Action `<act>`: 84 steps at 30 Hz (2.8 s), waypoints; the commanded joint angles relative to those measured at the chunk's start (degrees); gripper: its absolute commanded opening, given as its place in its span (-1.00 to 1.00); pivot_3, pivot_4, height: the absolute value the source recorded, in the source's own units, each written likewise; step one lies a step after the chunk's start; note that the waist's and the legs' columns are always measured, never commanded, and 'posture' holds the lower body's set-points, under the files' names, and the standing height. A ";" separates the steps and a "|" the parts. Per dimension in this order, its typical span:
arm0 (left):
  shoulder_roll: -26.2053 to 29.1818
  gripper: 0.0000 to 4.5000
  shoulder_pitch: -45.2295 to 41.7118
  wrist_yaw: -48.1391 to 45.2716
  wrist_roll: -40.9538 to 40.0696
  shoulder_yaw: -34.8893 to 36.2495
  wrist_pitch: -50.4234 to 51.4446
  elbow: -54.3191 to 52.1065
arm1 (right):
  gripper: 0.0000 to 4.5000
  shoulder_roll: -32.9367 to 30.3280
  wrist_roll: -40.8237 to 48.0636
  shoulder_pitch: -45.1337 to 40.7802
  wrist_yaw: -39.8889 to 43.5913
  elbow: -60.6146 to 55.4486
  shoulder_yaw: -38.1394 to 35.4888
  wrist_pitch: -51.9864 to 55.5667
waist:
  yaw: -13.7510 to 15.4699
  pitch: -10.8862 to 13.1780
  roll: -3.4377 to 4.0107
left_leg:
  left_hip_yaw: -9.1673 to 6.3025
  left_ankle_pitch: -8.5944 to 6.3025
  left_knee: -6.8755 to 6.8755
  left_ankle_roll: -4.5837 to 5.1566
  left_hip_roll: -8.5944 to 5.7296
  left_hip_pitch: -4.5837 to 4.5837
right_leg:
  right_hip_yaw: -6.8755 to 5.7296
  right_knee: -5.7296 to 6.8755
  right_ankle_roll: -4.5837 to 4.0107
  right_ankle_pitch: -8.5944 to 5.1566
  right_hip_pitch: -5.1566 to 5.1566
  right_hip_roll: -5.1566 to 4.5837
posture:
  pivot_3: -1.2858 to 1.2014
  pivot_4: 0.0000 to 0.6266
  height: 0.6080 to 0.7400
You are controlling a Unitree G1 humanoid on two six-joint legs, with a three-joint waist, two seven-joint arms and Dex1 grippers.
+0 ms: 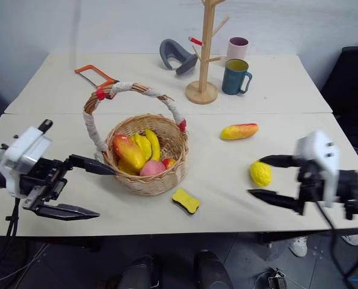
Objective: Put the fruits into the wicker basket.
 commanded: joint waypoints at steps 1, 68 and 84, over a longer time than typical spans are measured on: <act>0.94 1.00 -3.07 -1.02 2.03 -2.29 -1.34 -0.35 | 0.99 2.90 -1.15 -3.34 -4.98 -3.00 7.94 0.13 | 0.06 0.00 -0.01 | 0.00 -0.01 0.02 0.02 0.00 -0.04 | 0.00 -0.01 0.00 0.00 -0.01 0.00 | 0.03 -0.52 1.00; -13.75 1.00 -15.03 5.92 1.54 -7.71 -0.27 2.06 | 0.99 20.29 -10.60 -3.67 -32.60 10.81 -11.61 13.07 | -0.15 0.04 0.18 | 0.01 0.25 0.08 -0.24 0.01 -0.01 | 0.12 0.17 0.23 0.07 -0.03 0.16 | 0.03 -0.52 1.00; -13.25 1.00 -15.13 6.63 2.56 -7.55 -0.79 2.57 | 0.82 23.77 -14.97 -4.89 -32.38 15.57 3.48 8.59 | -0.18 0.04 0.18 | 0.05 0.18 0.05 -0.14 -0.04 -0.08 | 0.13 0.05 0.23 0.06 -0.07 0.09 | 0.03 -0.52 1.00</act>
